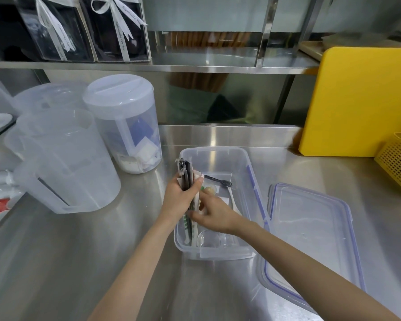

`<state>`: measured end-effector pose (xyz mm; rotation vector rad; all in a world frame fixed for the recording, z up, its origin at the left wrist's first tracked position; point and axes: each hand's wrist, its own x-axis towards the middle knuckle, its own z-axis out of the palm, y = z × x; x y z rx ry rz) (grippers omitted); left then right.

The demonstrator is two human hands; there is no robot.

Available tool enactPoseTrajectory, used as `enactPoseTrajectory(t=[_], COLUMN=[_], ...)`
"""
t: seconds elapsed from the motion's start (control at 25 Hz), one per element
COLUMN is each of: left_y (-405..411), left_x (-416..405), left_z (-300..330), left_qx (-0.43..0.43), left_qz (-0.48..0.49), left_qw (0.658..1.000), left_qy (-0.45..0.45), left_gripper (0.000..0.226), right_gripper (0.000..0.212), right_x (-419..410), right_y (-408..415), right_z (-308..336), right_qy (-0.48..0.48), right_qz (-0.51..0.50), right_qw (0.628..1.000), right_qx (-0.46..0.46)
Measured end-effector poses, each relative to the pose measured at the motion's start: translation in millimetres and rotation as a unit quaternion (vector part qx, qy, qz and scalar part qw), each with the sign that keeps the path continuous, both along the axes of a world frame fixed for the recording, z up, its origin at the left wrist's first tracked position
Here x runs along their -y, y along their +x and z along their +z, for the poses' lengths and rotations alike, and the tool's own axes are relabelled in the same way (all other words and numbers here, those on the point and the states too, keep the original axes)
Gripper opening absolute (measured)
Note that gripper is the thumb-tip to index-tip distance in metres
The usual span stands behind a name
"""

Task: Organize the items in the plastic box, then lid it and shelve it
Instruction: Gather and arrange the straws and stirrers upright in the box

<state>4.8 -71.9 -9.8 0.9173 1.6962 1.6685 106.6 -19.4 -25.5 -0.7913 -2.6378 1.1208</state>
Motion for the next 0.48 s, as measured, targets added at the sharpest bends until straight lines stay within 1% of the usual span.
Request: enactPoseTrajectory(t=[0.04,0.12,0.24,0.36,0.48], left_y=[1,3,4,0,-3], left_x=[1,2,1,2,8], left_z=[-1,-5,-8,-7,-8], left_qx=[-0.007,-0.020,-0.020,-0.023,-0.052], left_qz=[0.008,0.017,0.016,0.011,-0.025], left_qw=[1.000,0.999,0.998,0.998,0.996], left_qy=[-0.015,-0.041,-0.055,-0.059,-0.063], left_gripper=[0.012,0.013,0.016,0.005,0.015], right_gripper=[0.048,0.058,0.054,0.048,0.052], right_x=[2,6,9,8,5], right_y=[-1,-6,-13,-17,-16], right_z=[-2,-5,-8,-11,-12], right_qy=[-0.001,0.000,-0.006,-0.005,-0.018], right_qz=[0.009,-0.005,-0.034,-0.034,-0.043], right_qw=[1.000,1.000,0.999,0.999,0.999], right_qx=[0.002,-0.002,-0.023,-0.026,-0.024])
